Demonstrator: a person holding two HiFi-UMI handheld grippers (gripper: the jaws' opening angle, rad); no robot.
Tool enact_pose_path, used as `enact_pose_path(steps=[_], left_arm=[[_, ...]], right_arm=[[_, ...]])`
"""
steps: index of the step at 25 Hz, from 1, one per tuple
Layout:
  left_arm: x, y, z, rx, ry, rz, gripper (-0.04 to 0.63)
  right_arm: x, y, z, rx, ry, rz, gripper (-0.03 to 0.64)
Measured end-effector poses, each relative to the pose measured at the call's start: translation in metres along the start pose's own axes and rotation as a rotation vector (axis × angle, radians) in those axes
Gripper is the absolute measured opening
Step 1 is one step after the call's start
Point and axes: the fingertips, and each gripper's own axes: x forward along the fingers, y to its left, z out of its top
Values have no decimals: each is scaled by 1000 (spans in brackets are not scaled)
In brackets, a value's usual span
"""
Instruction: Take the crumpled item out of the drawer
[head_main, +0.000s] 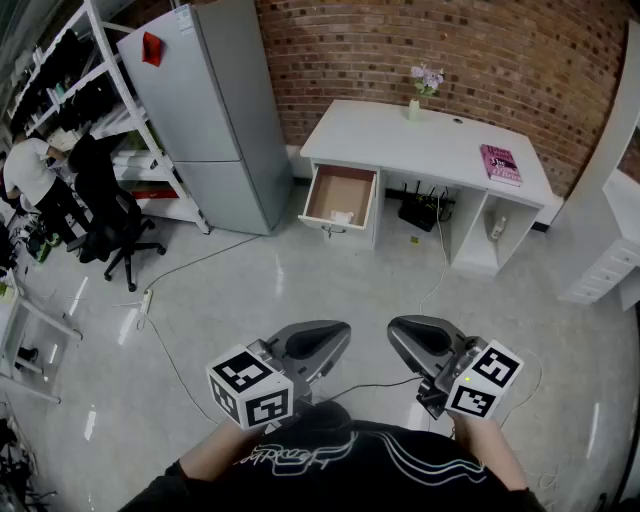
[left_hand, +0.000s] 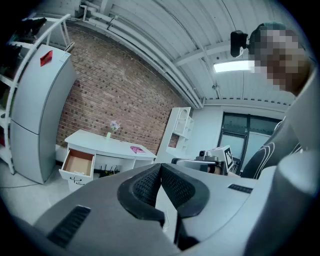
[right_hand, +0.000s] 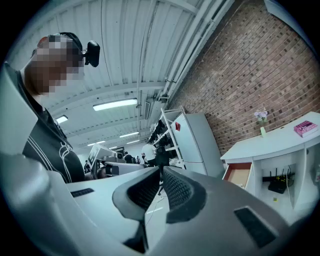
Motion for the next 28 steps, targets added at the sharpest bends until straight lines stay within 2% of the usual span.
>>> enact_pose_path(steps=[7, 16, 22, 28], left_arm=[[2, 11, -6, -13, 7, -8, 21], [29, 55, -14, -32, 19, -39, 21], [62, 110, -18, -46, 38, -48, 23], [109, 202, 3, -78, 73, -38, 23]], right_arm=[[7, -6, -7, 4, 11, -11, 54], [28, -49, -20, 4, 32, -49, 54], [58, -105, -28, 24, 51, -73, 54], [119, -188, -19, 88, 86, -81, 54]])
